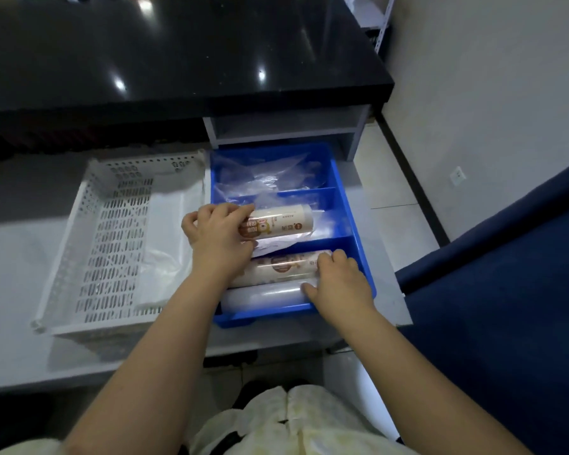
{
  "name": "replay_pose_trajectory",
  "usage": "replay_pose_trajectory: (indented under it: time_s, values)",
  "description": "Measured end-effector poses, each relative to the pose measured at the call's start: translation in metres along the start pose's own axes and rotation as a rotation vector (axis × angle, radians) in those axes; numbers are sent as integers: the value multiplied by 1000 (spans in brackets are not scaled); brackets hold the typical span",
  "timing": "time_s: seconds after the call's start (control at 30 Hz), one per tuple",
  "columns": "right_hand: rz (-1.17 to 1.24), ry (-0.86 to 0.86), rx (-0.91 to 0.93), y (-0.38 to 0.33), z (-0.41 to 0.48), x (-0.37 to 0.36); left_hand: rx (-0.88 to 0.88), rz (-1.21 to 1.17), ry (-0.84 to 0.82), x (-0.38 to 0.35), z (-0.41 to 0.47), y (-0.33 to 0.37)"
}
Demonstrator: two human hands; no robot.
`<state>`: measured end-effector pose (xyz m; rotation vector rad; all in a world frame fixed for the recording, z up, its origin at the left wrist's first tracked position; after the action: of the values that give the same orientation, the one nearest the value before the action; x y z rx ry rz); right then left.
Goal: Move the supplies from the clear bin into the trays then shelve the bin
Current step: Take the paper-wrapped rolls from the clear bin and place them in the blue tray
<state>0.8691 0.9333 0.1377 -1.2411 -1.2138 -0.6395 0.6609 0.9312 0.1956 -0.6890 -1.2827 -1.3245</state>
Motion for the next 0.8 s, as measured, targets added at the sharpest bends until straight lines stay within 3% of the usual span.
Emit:
replay_pose_trajectory:
  time_s: [0.13,0.37,0.63,0.73,0.8]
  values:
    - [77,-150,-196,13,-4,-15,-25,-44,21,8,9,0]
    - [332,-245,-257,13,-2,-20,-25,-52,35,16,14,-10]
    - [582,-141,-125,18,-2,9,-26,-64,38,20,14,-19]
    - [544,-155,-26,1,-1,22,-32,-52,37,22,15,-22]
    - [356,-134,77,-19,1,32,-35,-44,42,25,16,-24]
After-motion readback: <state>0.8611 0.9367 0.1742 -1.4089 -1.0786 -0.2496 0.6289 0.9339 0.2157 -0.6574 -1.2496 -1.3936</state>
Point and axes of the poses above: each hand's wrist, its own z-axis towards the middle knuckle, its own x-axis out of the back of the hand, y = z × x, the point moved 8 cm from there along z, towards the middle knuckle, and after that the axes turned 1 degree about x, right-handed, at the moved point
